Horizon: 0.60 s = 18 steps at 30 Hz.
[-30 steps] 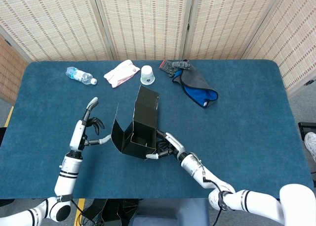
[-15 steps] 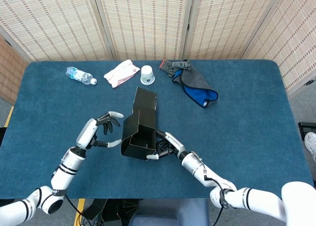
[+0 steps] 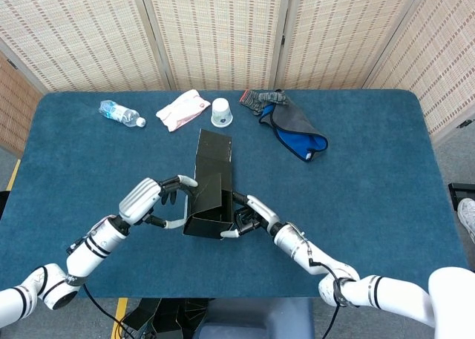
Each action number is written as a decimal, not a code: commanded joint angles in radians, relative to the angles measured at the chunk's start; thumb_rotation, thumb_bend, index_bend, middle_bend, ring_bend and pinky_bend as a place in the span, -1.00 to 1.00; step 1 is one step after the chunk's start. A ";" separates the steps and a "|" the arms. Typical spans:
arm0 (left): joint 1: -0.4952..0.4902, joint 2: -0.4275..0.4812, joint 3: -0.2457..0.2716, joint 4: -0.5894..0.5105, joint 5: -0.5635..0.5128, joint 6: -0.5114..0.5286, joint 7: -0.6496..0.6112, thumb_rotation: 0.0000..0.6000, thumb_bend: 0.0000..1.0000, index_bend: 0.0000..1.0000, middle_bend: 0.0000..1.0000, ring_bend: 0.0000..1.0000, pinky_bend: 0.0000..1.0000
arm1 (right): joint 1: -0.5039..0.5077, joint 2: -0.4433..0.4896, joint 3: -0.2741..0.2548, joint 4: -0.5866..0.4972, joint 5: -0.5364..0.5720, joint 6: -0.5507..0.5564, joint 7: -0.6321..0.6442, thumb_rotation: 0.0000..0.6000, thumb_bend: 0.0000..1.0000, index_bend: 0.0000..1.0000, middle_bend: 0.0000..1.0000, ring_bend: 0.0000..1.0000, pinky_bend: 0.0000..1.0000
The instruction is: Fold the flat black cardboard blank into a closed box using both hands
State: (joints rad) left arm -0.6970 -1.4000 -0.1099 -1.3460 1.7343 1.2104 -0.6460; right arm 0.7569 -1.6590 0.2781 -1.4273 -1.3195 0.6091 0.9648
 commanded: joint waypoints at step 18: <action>-0.129 0.097 0.063 0.000 0.104 -0.051 0.157 1.00 -0.75 -0.44 -0.68 0.14 0.28 | 0.026 0.023 -0.016 0.012 -0.021 -0.009 -0.003 1.00 -0.31 -0.19 -0.20 0.49 1.00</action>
State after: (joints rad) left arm -0.8184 -1.3096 -0.0515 -1.3399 1.8325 1.1657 -0.4973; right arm 0.7819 -1.6367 0.2620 -1.4163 -1.3402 0.6003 0.9626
